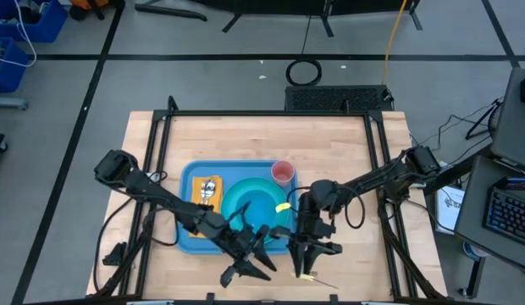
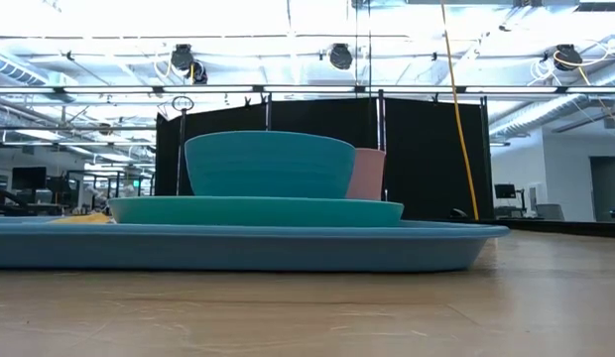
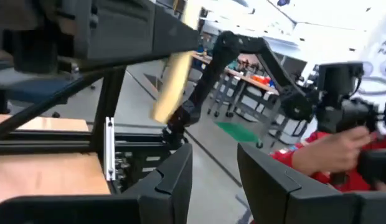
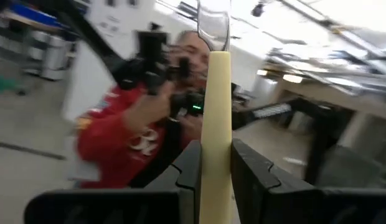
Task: Set up tray
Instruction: Put the yellow knife on the blue serving tray to the left of the orange spoon
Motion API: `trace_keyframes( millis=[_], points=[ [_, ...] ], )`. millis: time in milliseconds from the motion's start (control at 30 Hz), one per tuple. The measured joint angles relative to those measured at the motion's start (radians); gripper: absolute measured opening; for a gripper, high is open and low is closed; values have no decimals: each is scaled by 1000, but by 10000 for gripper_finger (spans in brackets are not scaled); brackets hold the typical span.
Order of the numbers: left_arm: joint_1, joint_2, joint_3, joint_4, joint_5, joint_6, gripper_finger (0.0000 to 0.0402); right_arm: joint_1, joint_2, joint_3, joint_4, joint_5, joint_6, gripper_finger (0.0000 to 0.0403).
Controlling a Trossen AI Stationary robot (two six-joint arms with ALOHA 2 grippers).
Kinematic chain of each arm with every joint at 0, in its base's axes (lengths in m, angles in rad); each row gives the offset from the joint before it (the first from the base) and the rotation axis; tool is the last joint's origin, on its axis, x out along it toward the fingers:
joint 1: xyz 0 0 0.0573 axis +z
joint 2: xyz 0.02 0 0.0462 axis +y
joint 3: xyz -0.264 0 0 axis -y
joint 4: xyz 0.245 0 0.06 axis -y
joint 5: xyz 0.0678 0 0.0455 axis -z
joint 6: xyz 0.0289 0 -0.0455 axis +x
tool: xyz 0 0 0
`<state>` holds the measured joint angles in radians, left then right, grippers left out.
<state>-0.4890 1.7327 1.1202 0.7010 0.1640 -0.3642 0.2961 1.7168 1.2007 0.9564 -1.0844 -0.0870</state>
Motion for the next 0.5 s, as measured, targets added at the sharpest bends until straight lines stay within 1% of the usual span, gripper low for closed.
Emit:
trace_keyframes(
  millis=[33,100,167,267,400,500],
  points=[
    [4,0,0,1,0,-7,131,-4,-1,0,-2,-23,7,47],
    [14,-1,1,-13,1,-3,131,-10,-3,-1,-6,-13,15,47],
    [26,-1,1,-56,28,-4,131,-13,-1,-5,-15,-17,20,47],
    [53,0,0,-102,46,-58,131,-12,-1,-5,-3,-17,55,47],
    [101,-9,0,-138,155,-32,131,-11,-2,-5,-14,-20,125,47],
    [129,-12,0,-157,254,11,131,-13,-2,-5,-41,-16,135,47]
  ],
)
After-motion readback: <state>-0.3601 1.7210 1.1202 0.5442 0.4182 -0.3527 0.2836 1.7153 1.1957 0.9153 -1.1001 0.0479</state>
